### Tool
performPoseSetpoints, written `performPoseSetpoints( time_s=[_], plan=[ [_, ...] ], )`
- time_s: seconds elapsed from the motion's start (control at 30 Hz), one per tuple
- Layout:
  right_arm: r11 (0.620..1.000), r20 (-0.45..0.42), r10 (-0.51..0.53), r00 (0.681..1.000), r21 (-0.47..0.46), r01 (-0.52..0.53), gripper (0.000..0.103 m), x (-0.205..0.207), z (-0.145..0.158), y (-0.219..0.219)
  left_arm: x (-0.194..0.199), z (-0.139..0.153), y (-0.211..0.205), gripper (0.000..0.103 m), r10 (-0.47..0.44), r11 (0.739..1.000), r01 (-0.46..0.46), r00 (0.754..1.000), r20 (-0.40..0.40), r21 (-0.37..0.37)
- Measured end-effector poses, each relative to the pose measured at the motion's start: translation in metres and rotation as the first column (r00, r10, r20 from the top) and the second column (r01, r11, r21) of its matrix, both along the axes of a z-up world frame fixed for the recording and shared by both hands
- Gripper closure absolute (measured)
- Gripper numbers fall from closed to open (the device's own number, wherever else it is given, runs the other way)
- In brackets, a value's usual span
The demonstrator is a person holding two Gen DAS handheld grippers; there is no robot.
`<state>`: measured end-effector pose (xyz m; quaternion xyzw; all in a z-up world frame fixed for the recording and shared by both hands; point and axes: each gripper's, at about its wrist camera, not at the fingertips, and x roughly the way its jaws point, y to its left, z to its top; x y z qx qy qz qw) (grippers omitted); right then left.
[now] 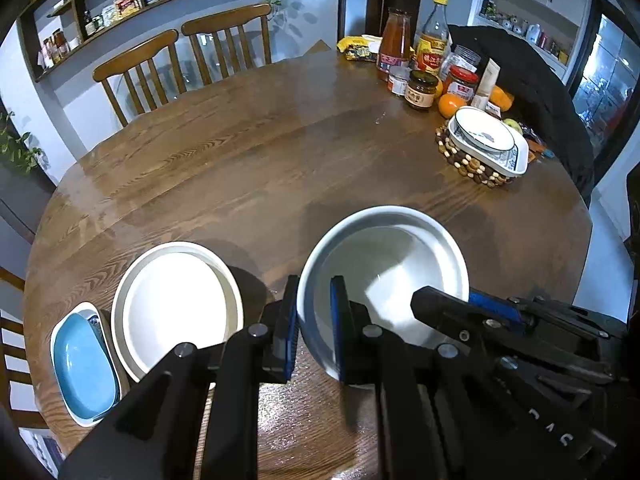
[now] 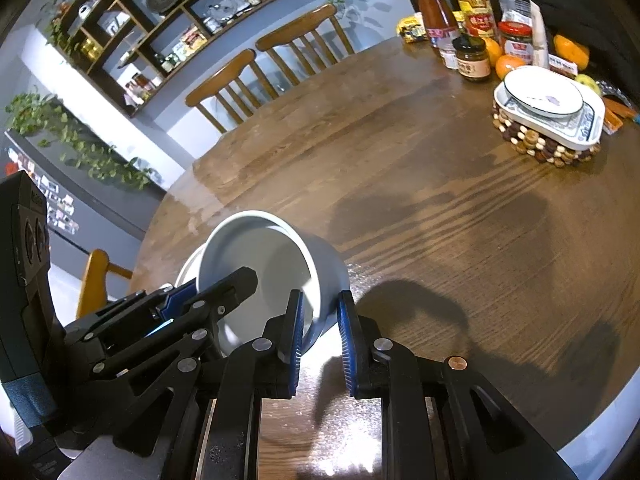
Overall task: Organize plates and bowls
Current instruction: 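Lift the white ramekin and carry it toward the nested bowls, then lower the white ramekin into the medium white bowl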
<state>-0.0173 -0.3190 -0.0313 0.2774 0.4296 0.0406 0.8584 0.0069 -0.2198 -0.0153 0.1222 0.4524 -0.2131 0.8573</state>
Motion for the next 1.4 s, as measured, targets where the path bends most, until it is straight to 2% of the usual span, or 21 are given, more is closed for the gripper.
performPoseSetpoints(
  time_s=[0.27,0.57,1.1,1.4],
  plan=[
    [0.998,0.037,0.062,0.997,-0.019,-0.061,0.083,0.004,0.015,0.008,-0.003,0.015,0.014,0.093,0.055,0.998,-0.055,0.997,0.044,-0.016],
    [0.983,0.055,0.180,0.982,-0.040,-0.178,0.083,0.021,0.025,0.037,-0.003,0.021,0.046,0.093,0.176,0.984,-0.174,0.983,0.059,-0.034],
    [0.921,0.048,0.388,0.920,-0.051,-0.386,0.083,0.046,0.023,0.088,-0.001,0.018,0.102,0.093,0.396,0.918,-0.394,0.918,0.033,-0.051],
    [0.895,0.020,0.443,0.896,-0.073,-0.440,0.083,0.059,0.022,0.105,0.008,0.011,0.114,0.093,0.445,0.894,-0.443,0.896,0.000,-0.070]
  ],
)
